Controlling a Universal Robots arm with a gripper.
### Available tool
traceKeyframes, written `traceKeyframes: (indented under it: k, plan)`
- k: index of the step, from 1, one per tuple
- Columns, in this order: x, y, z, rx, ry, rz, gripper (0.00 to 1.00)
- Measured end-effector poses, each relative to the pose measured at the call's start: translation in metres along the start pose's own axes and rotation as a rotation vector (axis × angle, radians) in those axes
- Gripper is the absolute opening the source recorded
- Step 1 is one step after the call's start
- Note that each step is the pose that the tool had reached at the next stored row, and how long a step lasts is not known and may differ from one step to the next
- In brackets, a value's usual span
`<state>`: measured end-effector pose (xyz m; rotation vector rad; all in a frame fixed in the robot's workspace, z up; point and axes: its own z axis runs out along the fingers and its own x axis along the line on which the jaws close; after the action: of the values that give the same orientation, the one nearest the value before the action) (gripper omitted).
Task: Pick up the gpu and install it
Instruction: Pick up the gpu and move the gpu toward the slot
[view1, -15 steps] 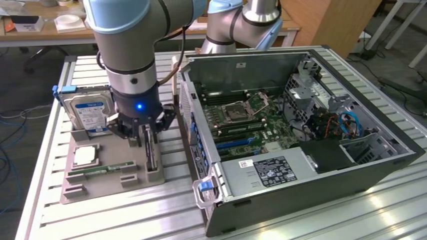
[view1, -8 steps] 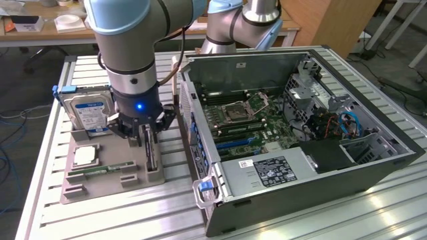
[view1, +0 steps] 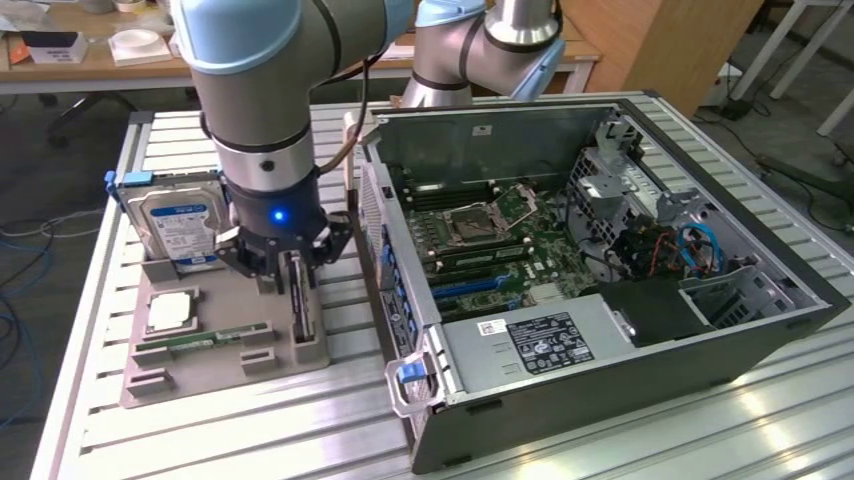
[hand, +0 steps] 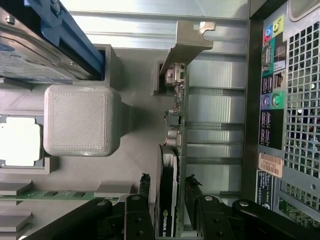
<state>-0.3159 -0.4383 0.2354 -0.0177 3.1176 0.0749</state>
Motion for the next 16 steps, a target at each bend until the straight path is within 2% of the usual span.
traceKeyframes:
  k: [7,16]
  plan:
    - [-0.0004,-0.0003,0.0048,0.0005,-0.0005,0.015,0.42]
    - [-0.0004,-0.0003,0.0052,0.0005,-0.0007,0.016,0.42]
